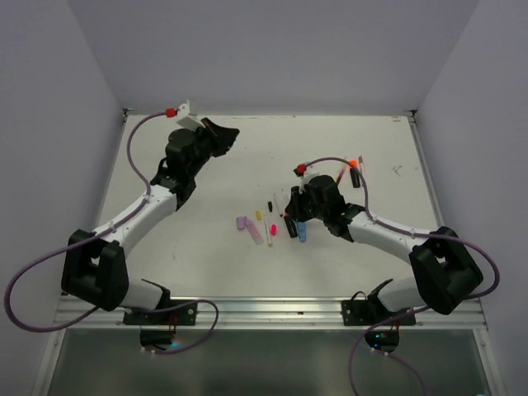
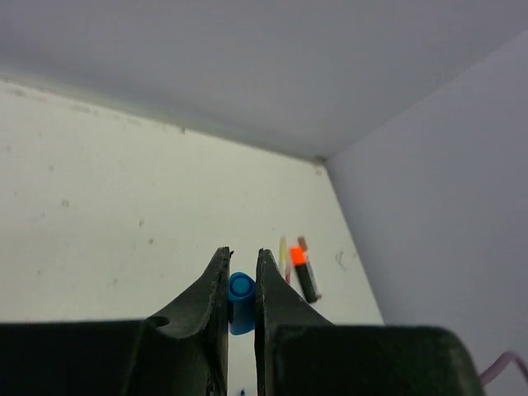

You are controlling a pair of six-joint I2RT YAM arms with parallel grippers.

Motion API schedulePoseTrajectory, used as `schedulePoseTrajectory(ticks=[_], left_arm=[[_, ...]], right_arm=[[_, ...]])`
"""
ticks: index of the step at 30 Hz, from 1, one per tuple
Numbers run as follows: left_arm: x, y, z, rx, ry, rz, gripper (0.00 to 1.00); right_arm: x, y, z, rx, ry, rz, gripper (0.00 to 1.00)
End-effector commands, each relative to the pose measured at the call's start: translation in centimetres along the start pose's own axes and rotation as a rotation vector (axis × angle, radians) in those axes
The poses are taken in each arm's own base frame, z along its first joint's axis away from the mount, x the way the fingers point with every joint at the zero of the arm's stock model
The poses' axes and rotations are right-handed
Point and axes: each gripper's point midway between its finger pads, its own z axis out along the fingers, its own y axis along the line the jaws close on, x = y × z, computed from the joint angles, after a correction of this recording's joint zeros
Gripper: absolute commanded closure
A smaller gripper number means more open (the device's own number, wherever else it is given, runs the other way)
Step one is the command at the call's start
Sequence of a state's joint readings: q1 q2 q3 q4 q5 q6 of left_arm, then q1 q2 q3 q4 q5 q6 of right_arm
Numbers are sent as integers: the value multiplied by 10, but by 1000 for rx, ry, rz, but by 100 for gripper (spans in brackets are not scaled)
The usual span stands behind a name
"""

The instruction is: Open the pen caps

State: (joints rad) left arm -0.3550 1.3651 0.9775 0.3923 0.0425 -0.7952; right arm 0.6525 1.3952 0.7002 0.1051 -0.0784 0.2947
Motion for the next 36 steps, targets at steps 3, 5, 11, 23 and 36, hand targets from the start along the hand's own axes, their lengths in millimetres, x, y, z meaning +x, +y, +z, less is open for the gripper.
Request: schedulePoseTrajectory(ticks=[3,5,11,23,36], left_arm=[[126,10,4,-37,427,58,100],[162,11,9,-43,526,53,100],[226,12,29,-59,676,28,100],[300,46,25,-174,838,51,96],[313,64,14,-224,858,50,77]], right_arm=[[-12,-52,7,161,11,161,100],[-16,-61,11,180,9,178,100],[-24,-78,34,224,16,195,100],[-10,-89,66,242,74,207,90],[-18,-84,56,231,54,203,61]])
